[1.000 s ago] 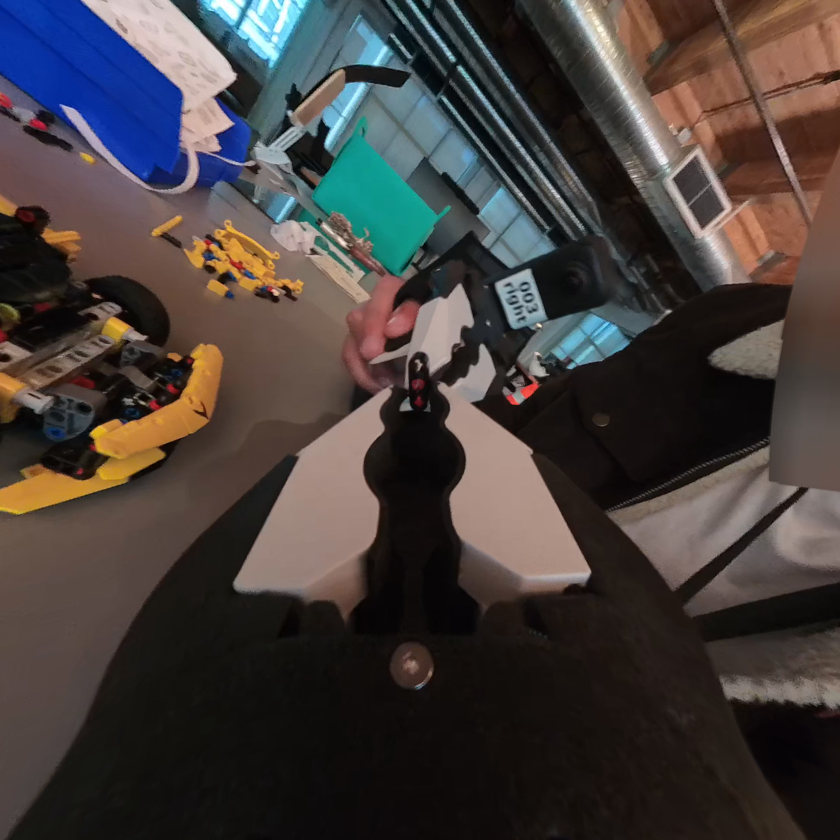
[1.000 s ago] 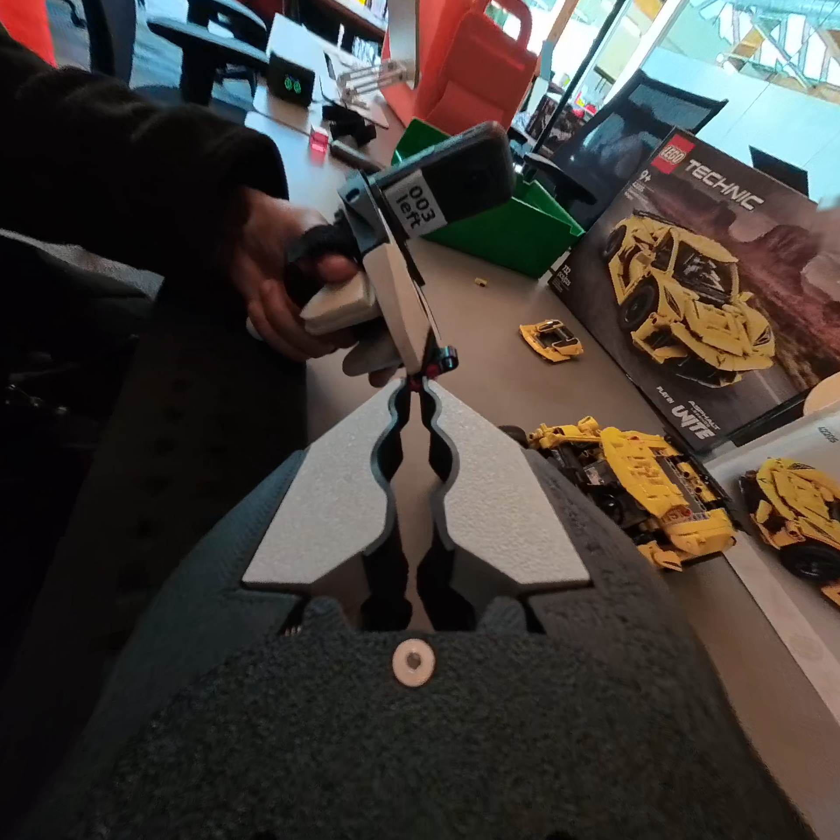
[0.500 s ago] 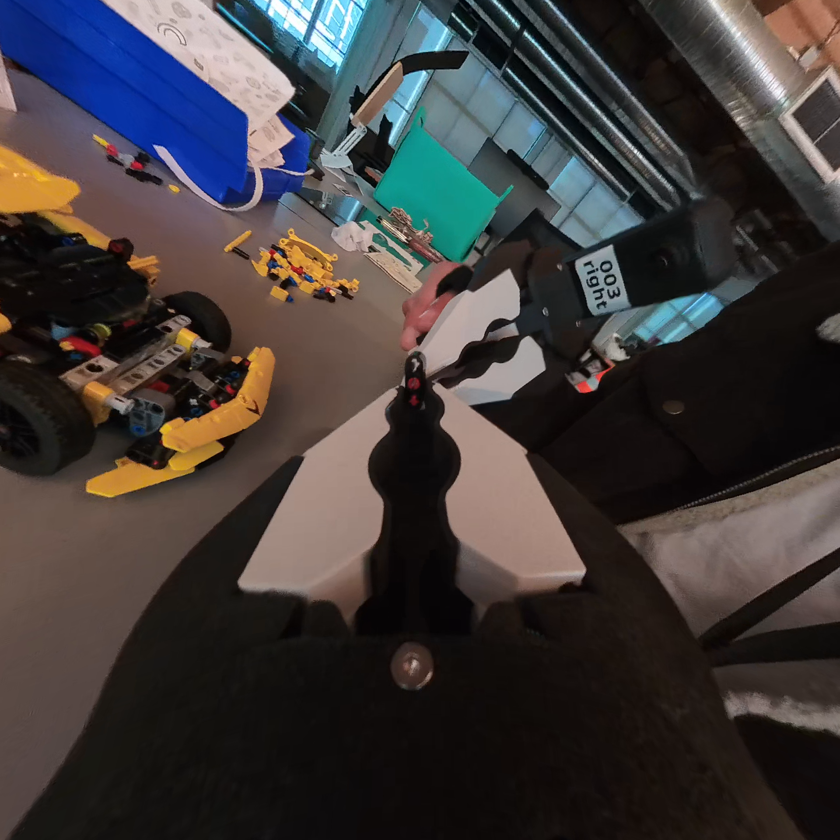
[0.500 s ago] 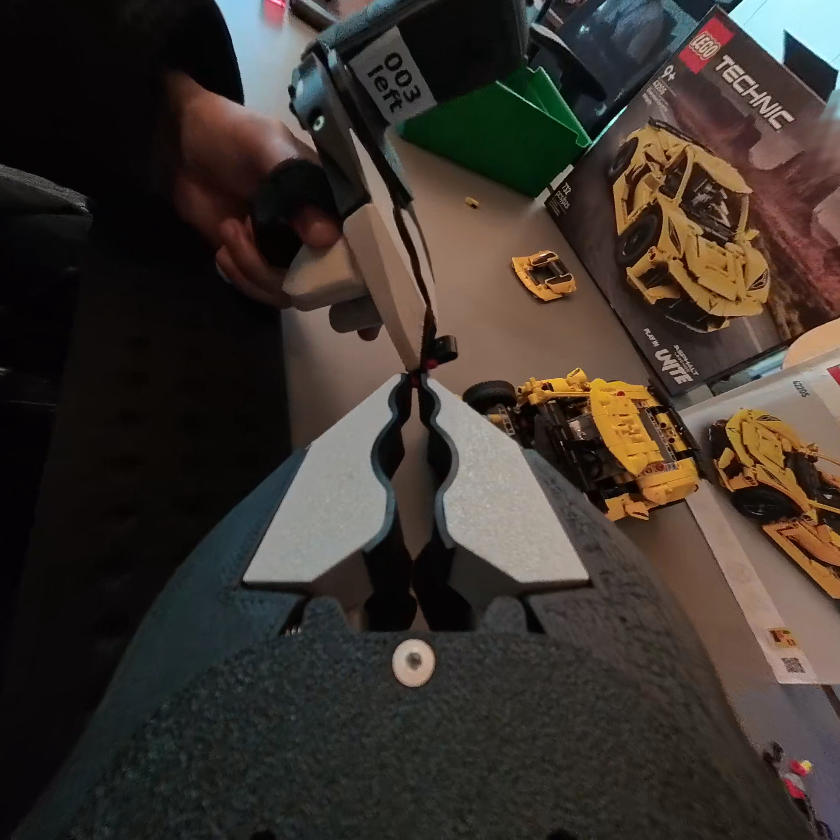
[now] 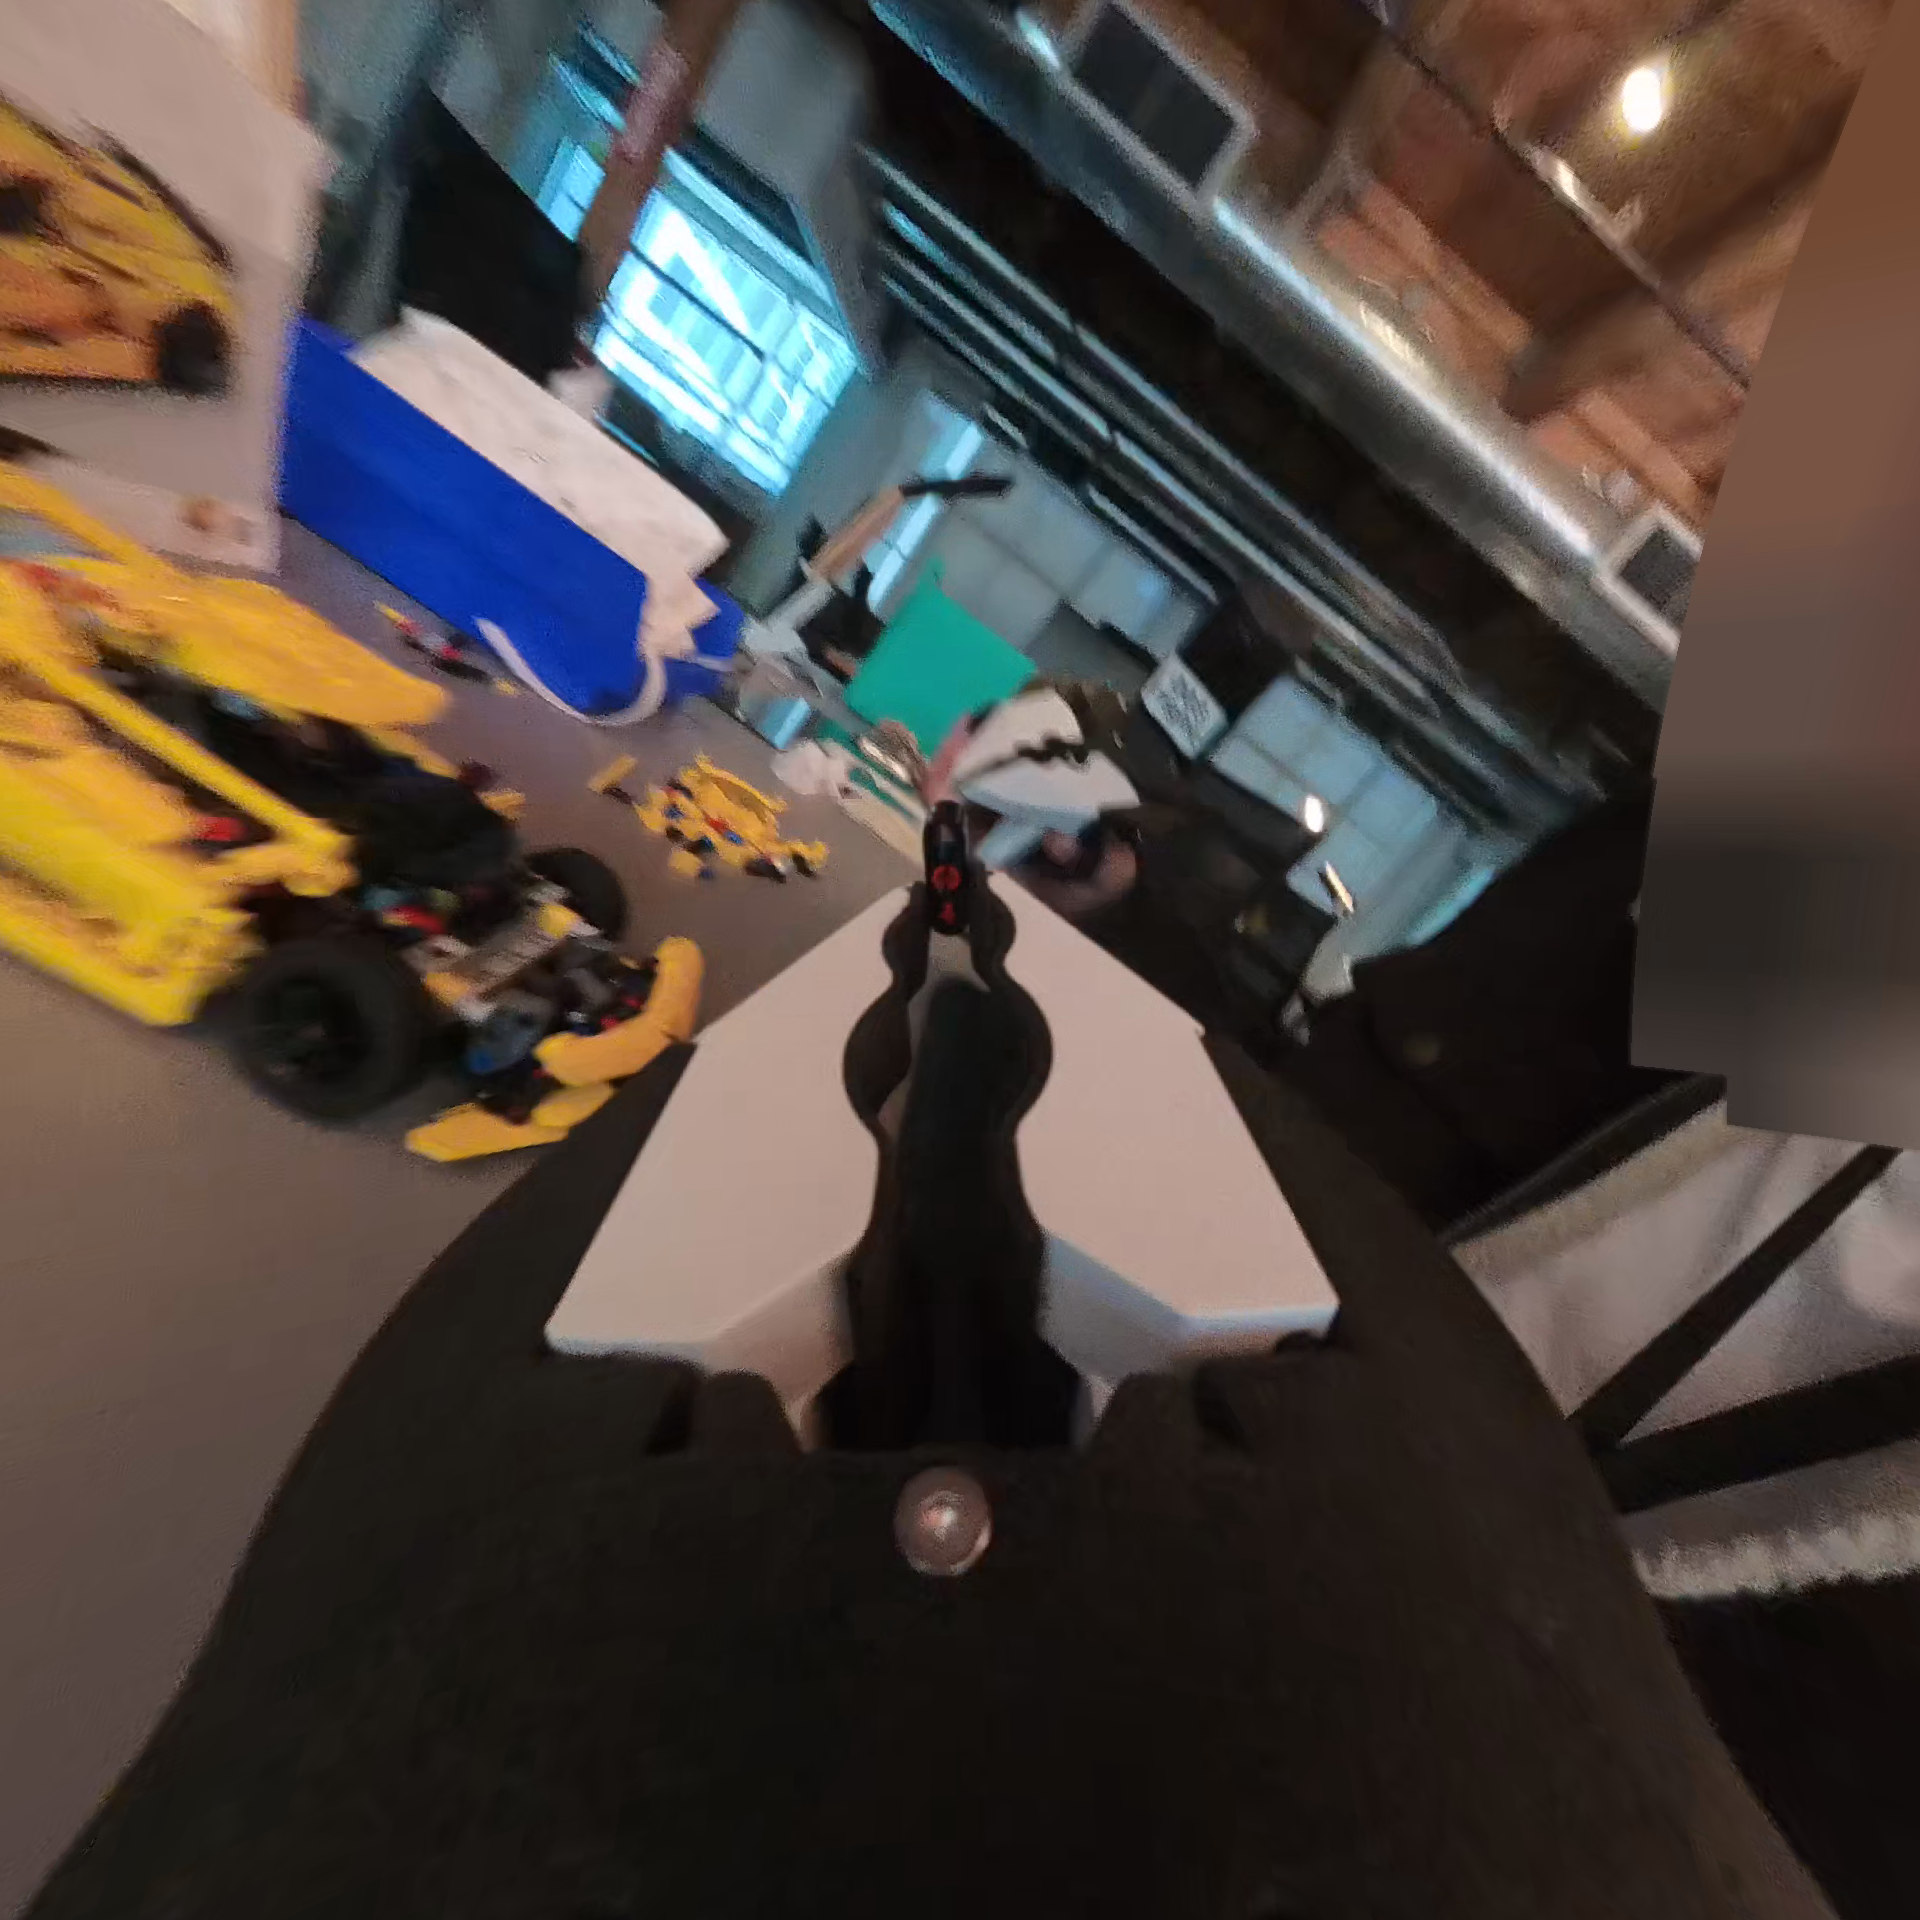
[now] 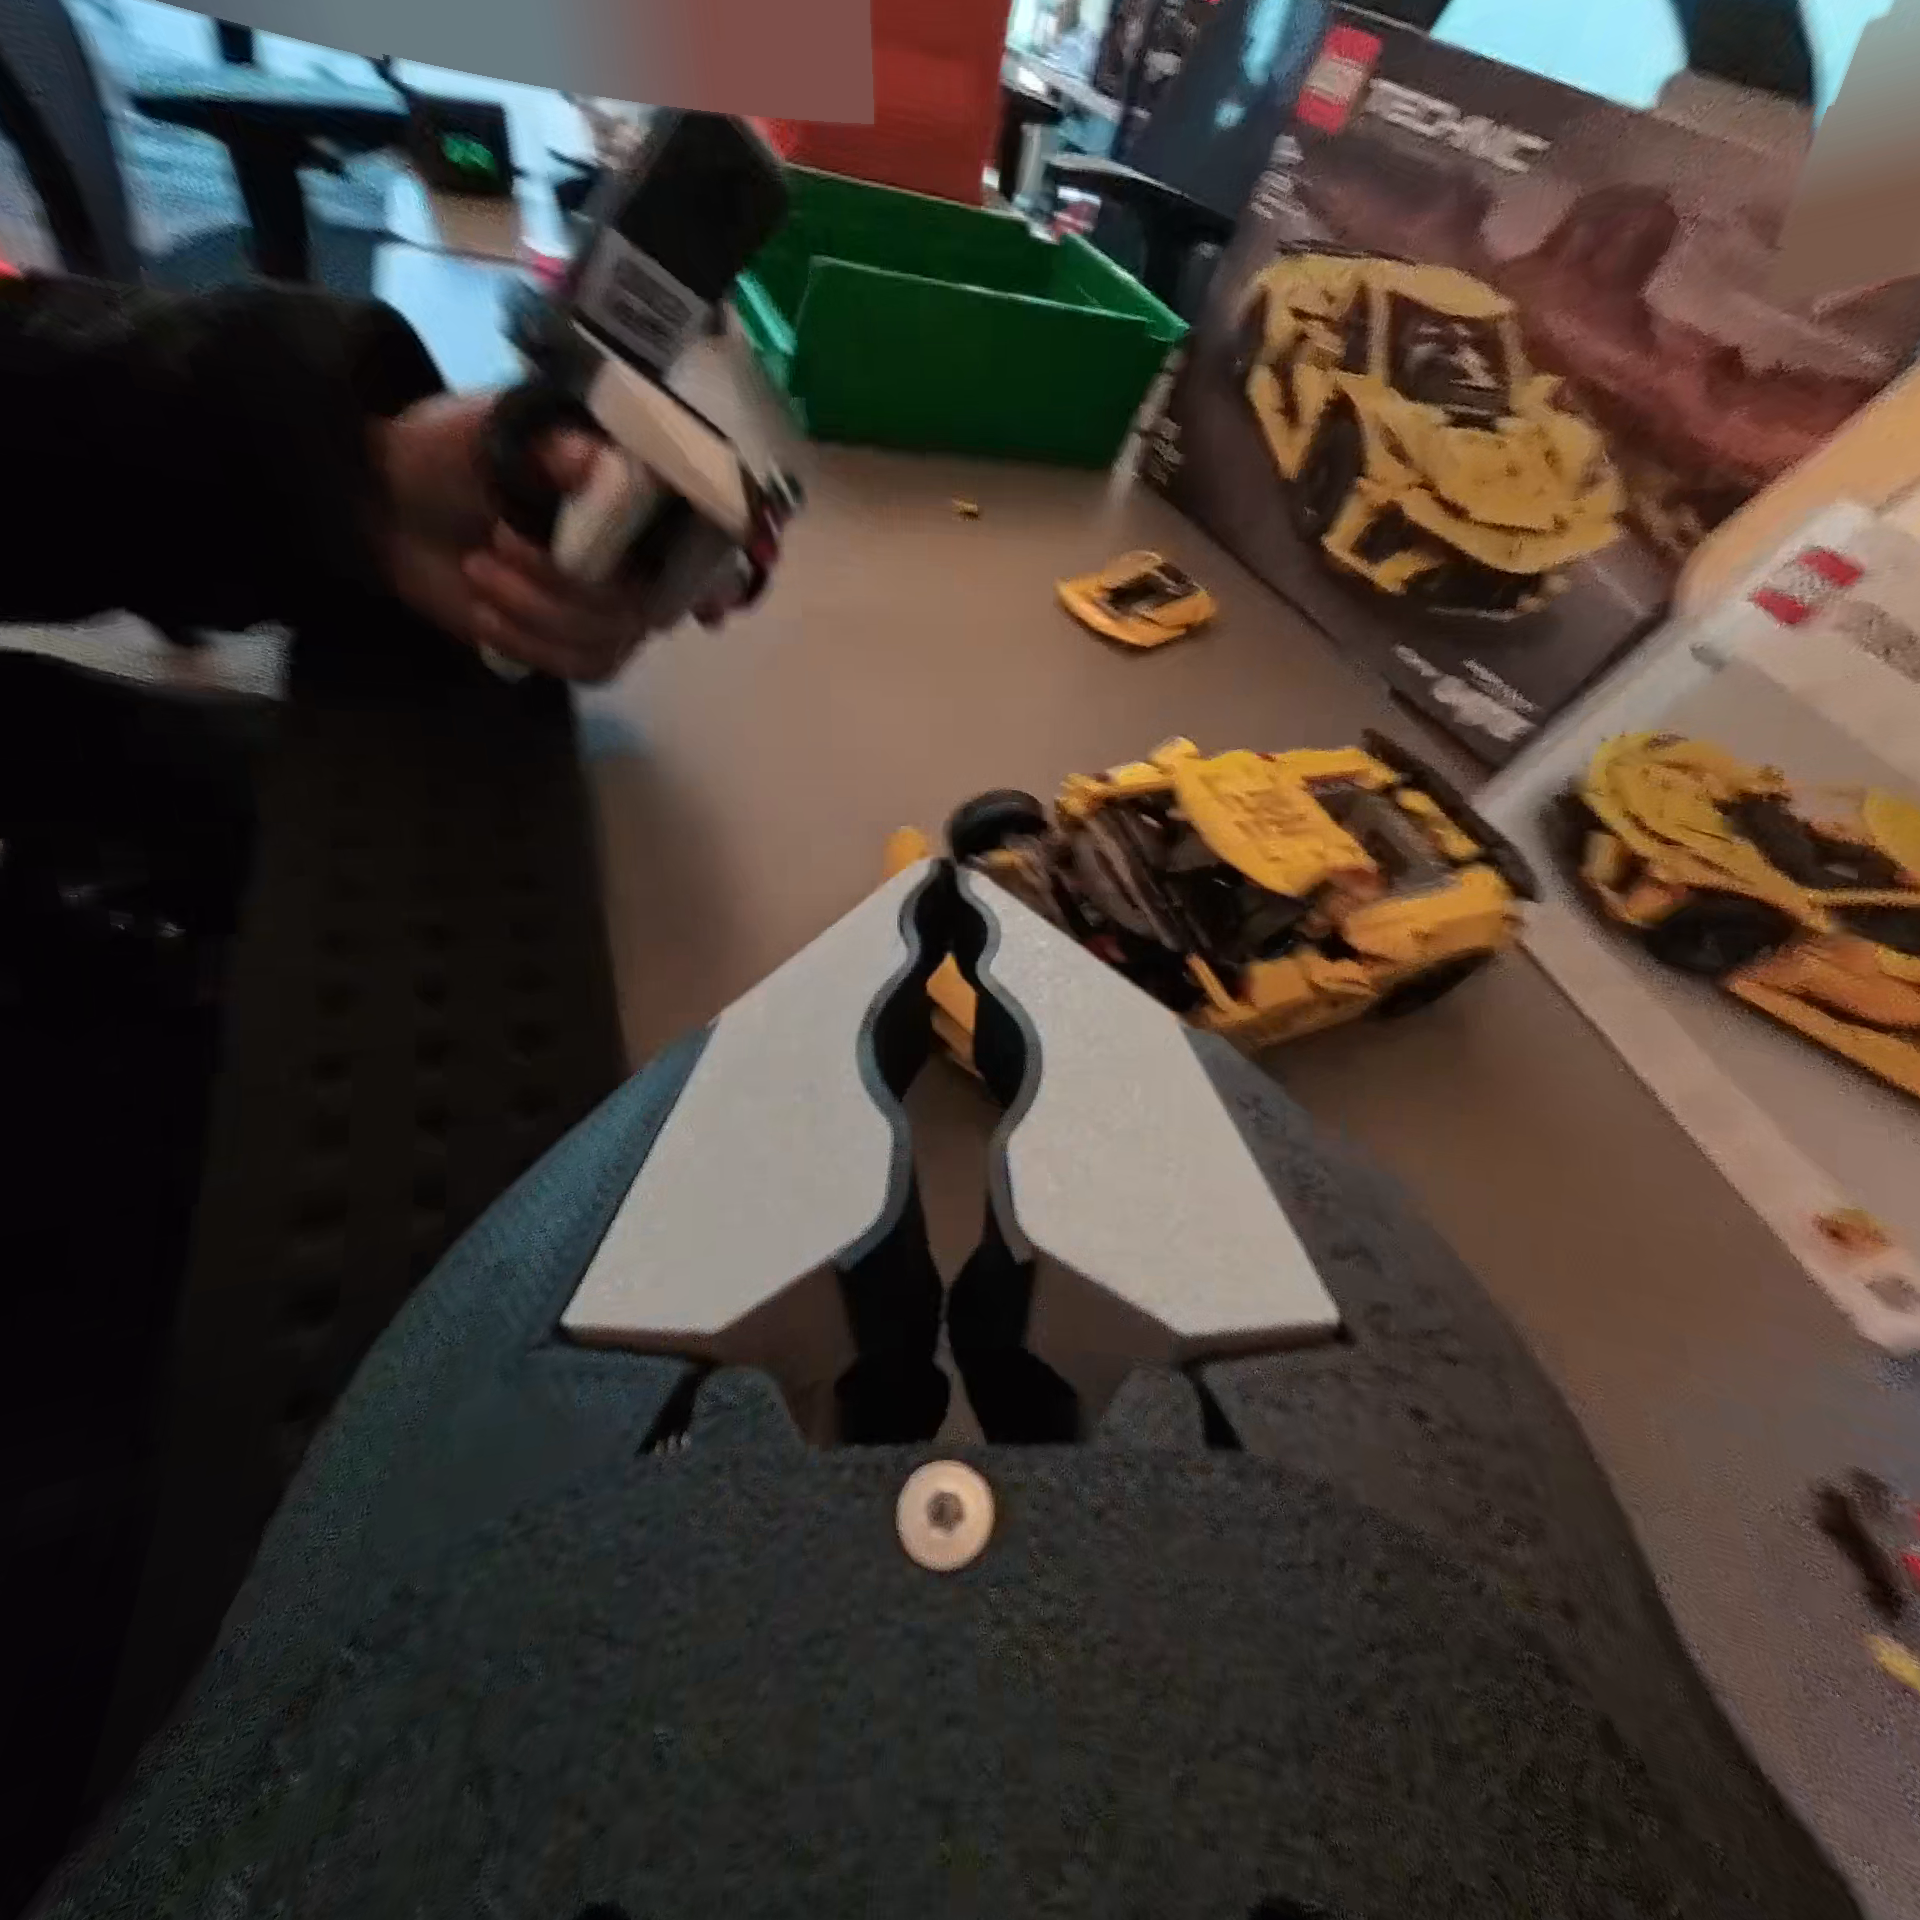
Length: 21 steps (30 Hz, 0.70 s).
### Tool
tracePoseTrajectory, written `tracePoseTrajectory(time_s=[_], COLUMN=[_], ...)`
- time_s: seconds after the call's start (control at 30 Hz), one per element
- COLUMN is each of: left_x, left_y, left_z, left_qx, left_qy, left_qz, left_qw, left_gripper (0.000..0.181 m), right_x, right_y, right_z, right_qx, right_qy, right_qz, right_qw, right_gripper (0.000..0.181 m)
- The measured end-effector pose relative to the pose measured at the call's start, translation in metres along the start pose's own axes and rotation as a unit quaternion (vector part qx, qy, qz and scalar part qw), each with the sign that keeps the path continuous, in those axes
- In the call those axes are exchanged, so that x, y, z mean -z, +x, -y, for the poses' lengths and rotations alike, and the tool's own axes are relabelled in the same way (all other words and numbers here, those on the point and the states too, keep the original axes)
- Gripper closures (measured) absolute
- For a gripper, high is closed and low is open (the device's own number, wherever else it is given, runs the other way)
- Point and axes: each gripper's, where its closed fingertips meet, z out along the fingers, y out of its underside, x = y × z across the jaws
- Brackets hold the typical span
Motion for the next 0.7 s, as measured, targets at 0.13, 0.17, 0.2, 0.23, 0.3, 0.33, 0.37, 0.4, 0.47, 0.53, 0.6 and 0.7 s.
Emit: tracePoseTrajectory(time_s=[0.13, 0.17, 0.2, 0.23, 0.3, 0.33, 0.37, 0.4, 0.47, 0.53, 0.6, 0.7], left_x=[-0.026, -0.025, -0.024, -0.023, -0.023, -0.023, -0.024, -0.024, -0.025, -0.025, -0.026, -0.027], left_y=[0.017, 0.020, 0.024, 0.024, 0.025, 0.024, 0.023, 0.024, 0.023, 0.023, 0.022, 0.024], left_z=[-0.021, -0.018, -0.017, -0.017, -0.018, -0.020, -0.022, -0.023, -0.026, -0.028, -0.030, -0.033], left_qx=[0.057, 0.069, 0.081, 0.092, 0.113, 0.123, 0.131, 0.140, 0.152, 0.159, 0.166, 0.165], left_qy=[-0.041, -0.031, -0.026, -0.025, -0.033, -0.040, -0.047, -0.055, -0.066, -0.074, -0.079, -0.091], left_qz=[-0.062, -0.075, -0.089, -0.094, -0.111, -0.113, -0.114, -0.122, -0.123, -0.127, -0.129, -0.132], left_qw=[0.996, 0.994, 0.992, 0.991, 0.987, 0.985, 0.984, 0.981, 0.978, 0.976, 0.974, 0.973], left_gripper=[0.175, 0.175, 0.175, 0.175, 0.175, 0.174, 0.174, 0.175, 0.175, 0.175, 0.175, 0.175], right_x=[-0.044, -0.052, -0.057, -0.058, -0.058, -0.057, -0.055, -0.054, -0.056, -0.056, -0.056, -0.055], right_y=[-0.067, -0.078, -0.083, -0.083, -0.082, -0.080, -0.081, -0.083, -0.080, -0.078, -0.076, -0.074], right_z=[0.028, 0.028, 0.030, 0.030, 0.032, 0.032, 0.033, 0.033, 0.030, 0.028, 0.028, 0.029], right_qx=[-0.030, -0.015, -0.020, -0.020, 0.016, 0.036, 0.054, 0.069, 0.095, 0.111, 0.119, 0.128], right_qy=[0.138, 0.145, 0.155, 0.160, 0.162, 0.157, 0.154, 0.153, 0.140, 0.133, 0.132, 0.134], right_qz=[0.148, 0.155, 0.159, 0.155, 0.136, 0.122, 0.116, 0.113, 0.093, 0.082, 0.073, 0.062], right_qw=[0.979, 0.977, 0.975, 0.975, 0.977, 0.980, 0.980, 0.979, 0.981, 0.981, 0.981, 0.981], right_gripper=[0.154, 0.155, 0.155, 0.153, 0.153, 0.158, 0.167, 0.173, 0.173, 0.174, 0.173, 0.174])
